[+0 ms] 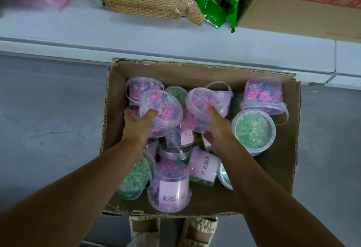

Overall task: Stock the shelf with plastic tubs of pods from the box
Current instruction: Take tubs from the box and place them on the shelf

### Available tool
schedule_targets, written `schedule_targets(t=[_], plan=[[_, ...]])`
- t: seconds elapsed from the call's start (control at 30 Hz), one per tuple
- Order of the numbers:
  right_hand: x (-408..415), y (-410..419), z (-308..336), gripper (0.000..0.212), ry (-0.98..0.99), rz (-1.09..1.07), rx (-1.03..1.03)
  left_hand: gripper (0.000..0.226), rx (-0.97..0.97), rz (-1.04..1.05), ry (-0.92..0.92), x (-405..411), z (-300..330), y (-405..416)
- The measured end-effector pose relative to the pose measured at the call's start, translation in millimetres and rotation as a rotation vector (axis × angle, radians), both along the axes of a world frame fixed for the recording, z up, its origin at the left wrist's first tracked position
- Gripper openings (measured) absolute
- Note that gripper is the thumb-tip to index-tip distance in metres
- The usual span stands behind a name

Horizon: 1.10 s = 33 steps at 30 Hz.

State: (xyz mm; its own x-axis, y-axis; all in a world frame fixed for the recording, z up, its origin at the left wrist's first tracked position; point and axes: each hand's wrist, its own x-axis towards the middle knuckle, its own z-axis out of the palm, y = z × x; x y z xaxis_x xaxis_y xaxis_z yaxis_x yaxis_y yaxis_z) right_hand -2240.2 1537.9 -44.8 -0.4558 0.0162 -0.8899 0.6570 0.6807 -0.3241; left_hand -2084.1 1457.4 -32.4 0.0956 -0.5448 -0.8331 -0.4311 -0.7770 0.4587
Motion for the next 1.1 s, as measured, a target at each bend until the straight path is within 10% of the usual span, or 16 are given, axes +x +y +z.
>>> schedule_targets(t=[0.23, 0.43, 0.97, 1.1], plan=[[5.4, 11.7, -16.2, 0.057, -0.198, -0.165, -0.262, 0.079, 0.003, -0.069, -0.046, 5.2, 0.0, -3.8], [11.3, 8.3, 40.2, 0.088, 0.142, 0.064, -0.175, 0.085, -0.023, -0.042, -0.018, 9.8, 41.5, -5.9], [21.4, -17.5, 402.7, 0.06, 0.433, 0.41, -0.351, 0.048, -0.194, 0.133, 0.225, 44.0, 375.1, -17.9], [32.5, -25.8, 497.7, 0.064, 0.459, 0.389, -0.448, 0.084, -0.259, 0.135, 0.282, 54.4, 475.2, -27.3]])
